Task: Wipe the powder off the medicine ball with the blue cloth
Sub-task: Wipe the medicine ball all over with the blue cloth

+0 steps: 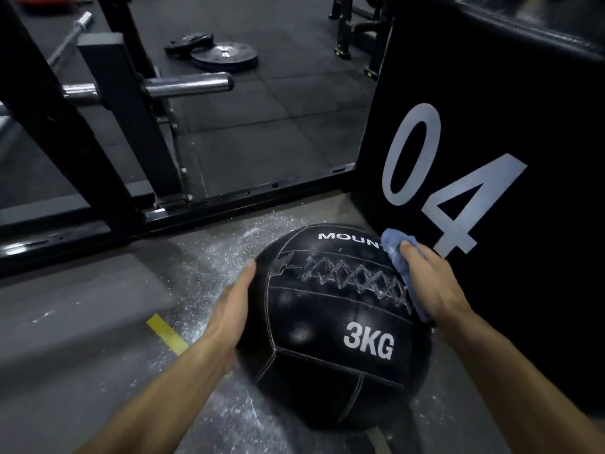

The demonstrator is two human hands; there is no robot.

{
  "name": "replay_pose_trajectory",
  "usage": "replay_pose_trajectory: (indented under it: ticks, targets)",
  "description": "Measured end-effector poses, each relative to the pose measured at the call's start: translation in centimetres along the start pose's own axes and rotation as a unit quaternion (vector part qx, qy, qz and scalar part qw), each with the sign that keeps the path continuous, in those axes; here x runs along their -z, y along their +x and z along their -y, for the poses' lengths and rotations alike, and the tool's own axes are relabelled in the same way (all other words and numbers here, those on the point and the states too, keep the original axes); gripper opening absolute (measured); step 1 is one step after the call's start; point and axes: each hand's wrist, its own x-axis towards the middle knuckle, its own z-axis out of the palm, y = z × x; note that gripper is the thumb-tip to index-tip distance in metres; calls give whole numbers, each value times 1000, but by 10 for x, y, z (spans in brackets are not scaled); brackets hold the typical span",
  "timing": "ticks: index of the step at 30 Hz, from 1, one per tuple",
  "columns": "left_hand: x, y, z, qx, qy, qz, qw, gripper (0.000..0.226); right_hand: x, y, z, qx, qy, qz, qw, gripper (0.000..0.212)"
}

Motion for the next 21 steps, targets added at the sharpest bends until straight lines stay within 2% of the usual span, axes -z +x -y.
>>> replay_pose_trajectory:
  ticks: [3,4,7,9,11,13,16,18,19,21]
  targets:
    - [25,-20,-9,-24,64,-45,997,90,-17,12,4,-19,-11,43,999,32]
    - [28,-25,-10,-49,102,-64,991,84,-22,16,8,-13,-10,50,999,30]
    - [21,-33,-8,-233,250,-88,935,68,-29,17,21,14,-46,68,997,29]
    - [15,-30,-5,-304,263,-75,913,61,-35,15,36,46,-106,64,991,34]
    - [9,-22,-3,-311,248,-80,914,62,-46,22,55,74,-181,57,979,40]
    - [2,-14,-2,-325,255,-100,905,68,-67,22,82,152,-254,57,953,52]
    - [-9,-12,-5,-328,304,-104,888,69,-119,4,106,312,-362,146,866,56]
    - [-12,-15,-5,-331,348,-121,869,69,-139,-10,105,367,-386,198,823,56]
    - [-11,-16,-7,-328,362,-130,863,68,-135,-12,103,384,-389,202,813,59]
    - [-11,-19,-13,-314,392,-122,856,66,-108,4,91,413,-369,169,816,59]
